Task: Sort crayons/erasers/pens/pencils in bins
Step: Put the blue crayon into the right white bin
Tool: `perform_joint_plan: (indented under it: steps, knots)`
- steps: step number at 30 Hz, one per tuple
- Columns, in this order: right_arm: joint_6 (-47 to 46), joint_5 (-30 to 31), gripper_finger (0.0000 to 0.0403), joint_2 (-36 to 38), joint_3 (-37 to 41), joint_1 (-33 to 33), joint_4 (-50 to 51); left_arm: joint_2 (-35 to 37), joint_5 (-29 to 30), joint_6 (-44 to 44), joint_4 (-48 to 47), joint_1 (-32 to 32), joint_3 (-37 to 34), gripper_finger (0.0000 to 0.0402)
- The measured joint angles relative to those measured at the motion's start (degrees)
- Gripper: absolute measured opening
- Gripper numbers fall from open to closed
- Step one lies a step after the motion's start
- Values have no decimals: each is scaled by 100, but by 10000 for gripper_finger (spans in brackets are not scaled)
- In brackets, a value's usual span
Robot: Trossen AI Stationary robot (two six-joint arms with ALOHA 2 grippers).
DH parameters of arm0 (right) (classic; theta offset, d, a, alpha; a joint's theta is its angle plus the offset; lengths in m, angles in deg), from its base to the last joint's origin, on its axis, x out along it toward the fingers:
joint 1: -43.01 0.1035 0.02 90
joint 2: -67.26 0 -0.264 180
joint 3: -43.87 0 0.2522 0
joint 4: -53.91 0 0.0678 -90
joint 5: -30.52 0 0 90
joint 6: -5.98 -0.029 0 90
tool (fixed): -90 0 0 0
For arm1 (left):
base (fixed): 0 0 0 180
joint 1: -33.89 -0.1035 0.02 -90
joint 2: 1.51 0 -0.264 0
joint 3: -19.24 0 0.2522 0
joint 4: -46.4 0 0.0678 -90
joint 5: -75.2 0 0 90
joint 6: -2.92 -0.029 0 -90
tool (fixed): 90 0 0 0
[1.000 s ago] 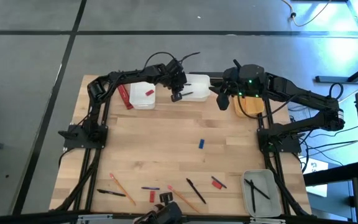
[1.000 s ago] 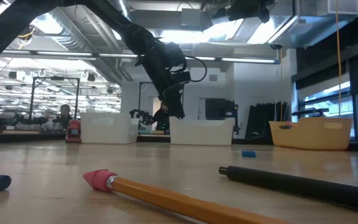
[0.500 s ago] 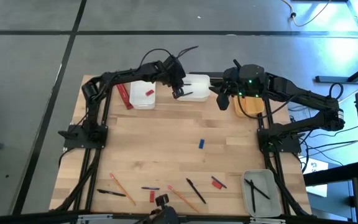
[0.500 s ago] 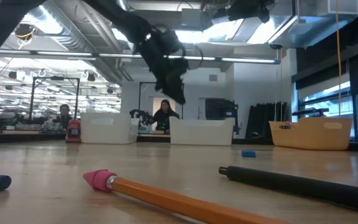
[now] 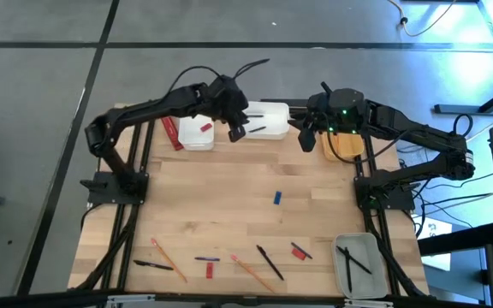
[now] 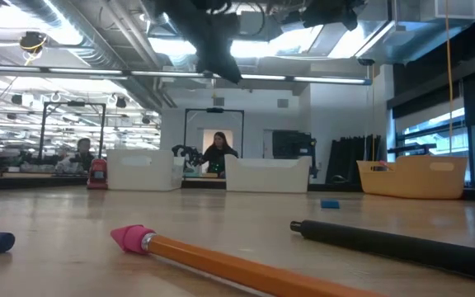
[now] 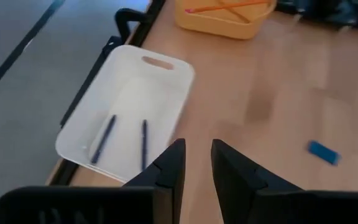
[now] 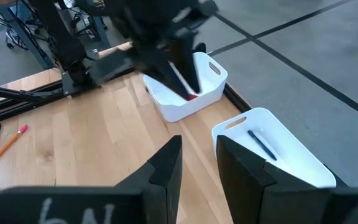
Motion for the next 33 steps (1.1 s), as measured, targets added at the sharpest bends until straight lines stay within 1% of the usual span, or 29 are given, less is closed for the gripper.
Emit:
perform_joint_plan:
  steps: [2,7,15,17,21,22,28,33]
  knots:
    - [10,-51,101,0,0,-1,13,118,2,60,-257,122,-1,69]
    - [314,-446,101,0,0,86,149,385,93,373,-770,472,-1,69]
    - [423,-456,101,19,0,762,767,798,1234,833,-1529,1132,-1,69]
    - [342,-455,101,24,0,966,843,894,1389,954,-1718,1276,-1,69]
    - [273,-448,101,28,0,1365,839,1094,1523,1171,-1994,1521,-1,69]
    - [271,-415,101,28,0,1466,839,1139,1567,1232,-2043,1577,-1,69]
    - [217,238,101,28,0,2086,852,1444,1934,1461,-2275,1885,-1,69]
    - [-259,616,101,20,0,2558,852,1667,2191,1701,-2467,2134,-1,69]
